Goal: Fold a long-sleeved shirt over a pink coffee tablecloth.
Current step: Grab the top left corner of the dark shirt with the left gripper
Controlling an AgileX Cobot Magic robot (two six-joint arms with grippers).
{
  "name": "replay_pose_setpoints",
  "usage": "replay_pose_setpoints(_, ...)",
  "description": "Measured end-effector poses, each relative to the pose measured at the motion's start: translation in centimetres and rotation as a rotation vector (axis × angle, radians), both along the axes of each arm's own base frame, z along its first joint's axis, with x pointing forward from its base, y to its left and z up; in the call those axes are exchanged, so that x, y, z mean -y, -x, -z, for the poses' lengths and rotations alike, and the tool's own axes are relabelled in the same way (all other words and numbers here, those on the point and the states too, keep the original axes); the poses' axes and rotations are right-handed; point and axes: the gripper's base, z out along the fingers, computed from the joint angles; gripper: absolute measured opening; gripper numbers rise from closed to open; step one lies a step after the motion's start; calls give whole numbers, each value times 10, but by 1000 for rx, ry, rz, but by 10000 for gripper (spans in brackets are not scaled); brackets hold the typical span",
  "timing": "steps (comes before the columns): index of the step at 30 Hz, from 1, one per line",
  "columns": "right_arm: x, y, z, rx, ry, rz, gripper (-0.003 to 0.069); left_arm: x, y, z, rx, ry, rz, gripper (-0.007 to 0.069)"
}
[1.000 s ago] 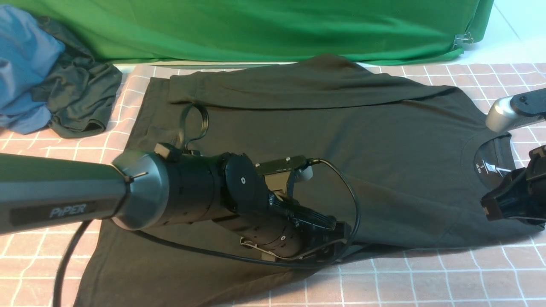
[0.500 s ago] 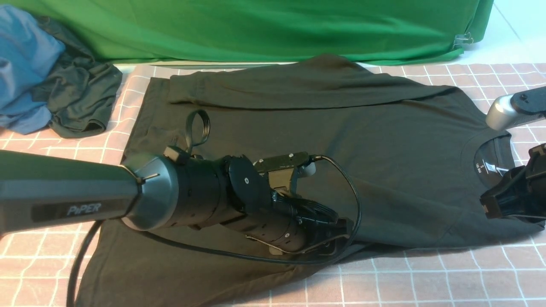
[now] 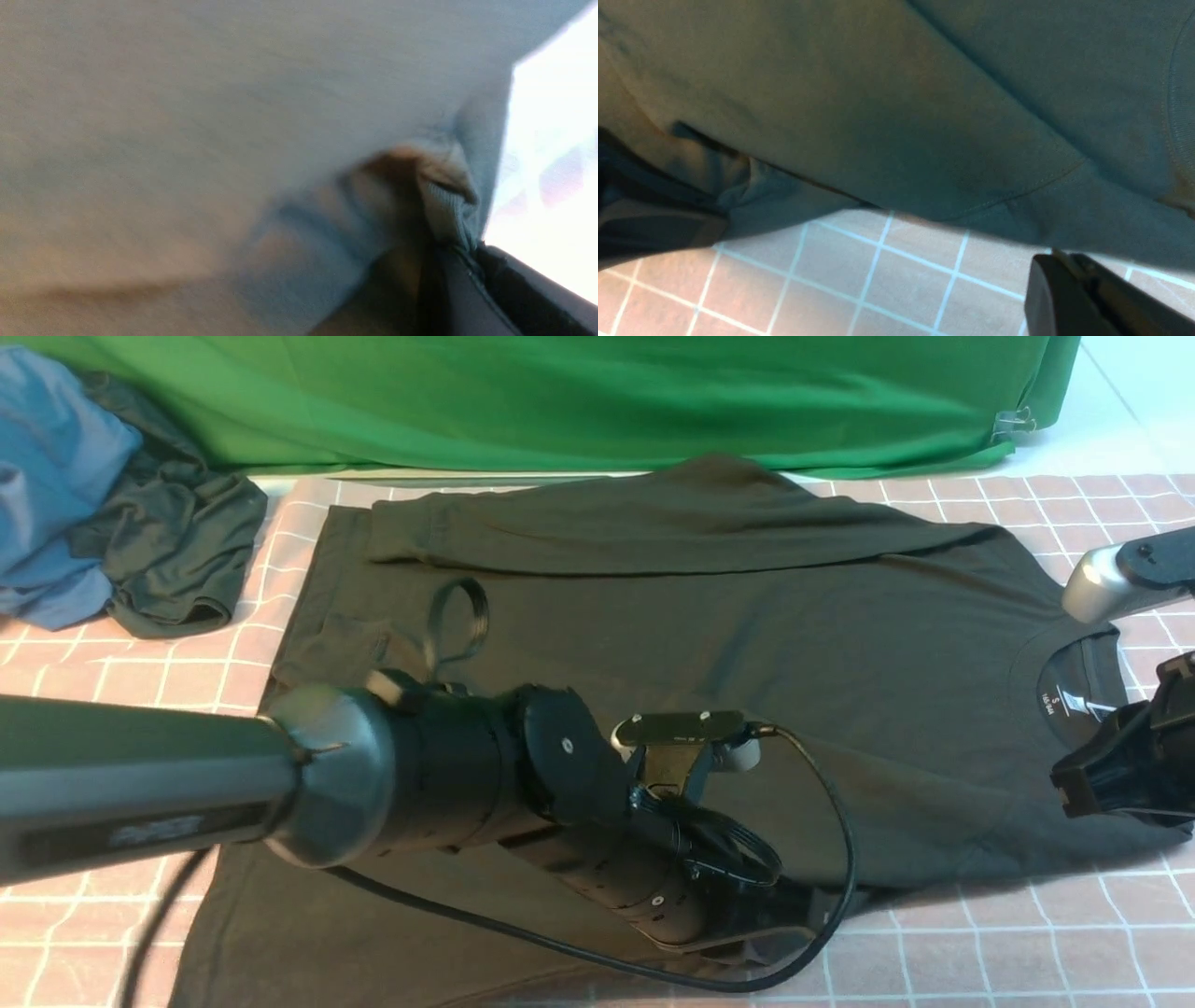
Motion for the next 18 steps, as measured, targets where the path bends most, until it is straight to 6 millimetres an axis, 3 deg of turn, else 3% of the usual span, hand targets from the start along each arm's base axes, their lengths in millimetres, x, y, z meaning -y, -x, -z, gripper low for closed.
replay_pose_setpoints(4, 0, 0, 0, -3, 1, 0, 35, -1, 6, -10, -23, 15, 31, 31)
replay_pose_setpoints(9, 0, 0, 1, -6, 3, 0, 35, -1, 9, -5, -63, 1, 57, 38)
replay_pose_setpoints(12, 0, -2, 3, -17, 6, 0, 36, -2, 11, -2, -82, -19, 82, 81)
replay_pose_setpoints(18, -1, -6, 9, -45, 13, -1, 42, -3, 14, 1, -80, -57, 129, 353)
